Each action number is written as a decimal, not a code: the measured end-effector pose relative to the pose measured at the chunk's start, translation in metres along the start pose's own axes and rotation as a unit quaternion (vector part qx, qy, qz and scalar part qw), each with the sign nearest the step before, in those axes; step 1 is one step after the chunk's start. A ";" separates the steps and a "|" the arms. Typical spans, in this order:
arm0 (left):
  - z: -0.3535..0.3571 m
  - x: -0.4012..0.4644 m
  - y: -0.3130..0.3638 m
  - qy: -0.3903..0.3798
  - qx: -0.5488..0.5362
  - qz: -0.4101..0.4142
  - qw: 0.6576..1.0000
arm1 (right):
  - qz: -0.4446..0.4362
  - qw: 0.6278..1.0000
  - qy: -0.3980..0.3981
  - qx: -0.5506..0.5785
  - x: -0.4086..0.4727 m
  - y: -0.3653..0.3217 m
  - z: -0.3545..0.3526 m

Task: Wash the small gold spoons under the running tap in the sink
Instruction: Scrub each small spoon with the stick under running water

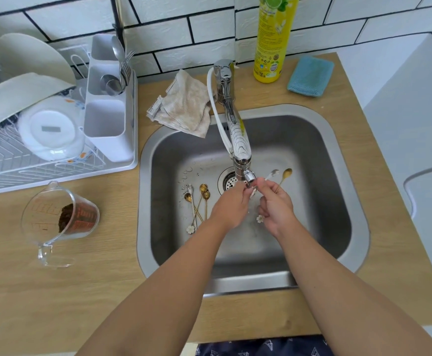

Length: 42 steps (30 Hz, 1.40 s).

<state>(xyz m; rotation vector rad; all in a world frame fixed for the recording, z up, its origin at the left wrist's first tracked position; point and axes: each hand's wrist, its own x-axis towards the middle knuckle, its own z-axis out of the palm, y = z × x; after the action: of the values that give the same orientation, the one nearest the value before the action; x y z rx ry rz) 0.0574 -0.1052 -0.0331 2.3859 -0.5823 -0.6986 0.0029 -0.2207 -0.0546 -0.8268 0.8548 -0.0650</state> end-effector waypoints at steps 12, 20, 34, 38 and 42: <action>-0.013 -0.011 -0.029 0.006 -0.253 -0.151 0.956 | -0.031 0.996 0.063 0.052 0.002 -0.008 -0.007; 0.003 -0.040 -0.040 0.061 0.071 -0.076 0.993 | -0.001 0.996 -0.025 -0.085 -0.002 0.003 0.001; 0.009 -0.065 -0.047 -0.017 -0.080 -0.116 0.990 | 0.027 0.990 -0.063 -0.124 0.000 0.008 0.005; 0.009 -0.064 -0.048 -0.016 -0.117 -0.145 0.982 | 0.065 0.957 -0.136 -0.250 -0.009 0.017 0.006; 0.006 -0.064 -0.048 -0.012 -0.140 -0.203 0.969 | 0.034 0.983 -0.103 -0.149 -0.007 0.011 0.011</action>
<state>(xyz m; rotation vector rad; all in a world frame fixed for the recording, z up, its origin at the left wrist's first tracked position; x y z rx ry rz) 0.0163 -0.0371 -0.0458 2.2469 0.0089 -0.9172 0.0034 -0.2032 -0.0537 -1.0646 0.7053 0.2108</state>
